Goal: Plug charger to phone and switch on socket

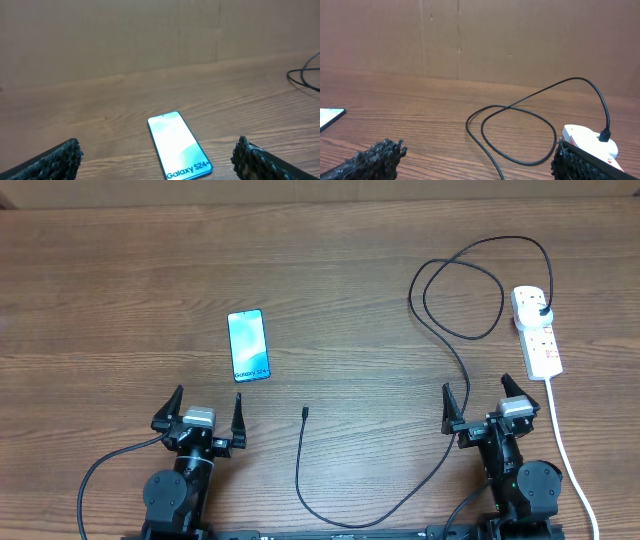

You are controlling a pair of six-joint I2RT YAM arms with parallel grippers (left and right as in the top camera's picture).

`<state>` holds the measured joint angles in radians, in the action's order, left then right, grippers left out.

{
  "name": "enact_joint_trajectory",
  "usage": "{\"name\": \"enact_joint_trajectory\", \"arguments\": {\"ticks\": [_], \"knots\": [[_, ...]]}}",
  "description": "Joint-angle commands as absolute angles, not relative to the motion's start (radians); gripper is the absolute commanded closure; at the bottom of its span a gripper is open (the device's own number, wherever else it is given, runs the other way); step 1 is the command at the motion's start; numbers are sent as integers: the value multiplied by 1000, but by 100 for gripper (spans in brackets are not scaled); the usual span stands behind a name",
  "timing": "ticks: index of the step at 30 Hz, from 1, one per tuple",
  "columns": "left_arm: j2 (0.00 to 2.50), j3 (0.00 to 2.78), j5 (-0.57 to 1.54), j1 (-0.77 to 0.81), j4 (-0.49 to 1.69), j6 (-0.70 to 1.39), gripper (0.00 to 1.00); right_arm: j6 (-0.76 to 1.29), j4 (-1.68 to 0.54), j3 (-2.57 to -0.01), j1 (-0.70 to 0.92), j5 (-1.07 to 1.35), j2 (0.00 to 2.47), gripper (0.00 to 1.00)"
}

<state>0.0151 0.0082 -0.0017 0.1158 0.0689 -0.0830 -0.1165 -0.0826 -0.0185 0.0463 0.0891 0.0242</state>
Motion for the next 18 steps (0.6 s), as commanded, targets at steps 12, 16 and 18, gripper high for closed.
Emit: {"name": "enact_joint_trajectory", "arguments": {"ticks": [12,16,18], "knots": [[6,5,-81,112,63,-178,0,-121,-76,-8,51,88,27,0],[6,12,-29,112,27,-147,0,-121,-77,-8,51,88,27,0],[6,42,37,112,72,-97,1,-121,-77,-8,51,88,27,0]]}}
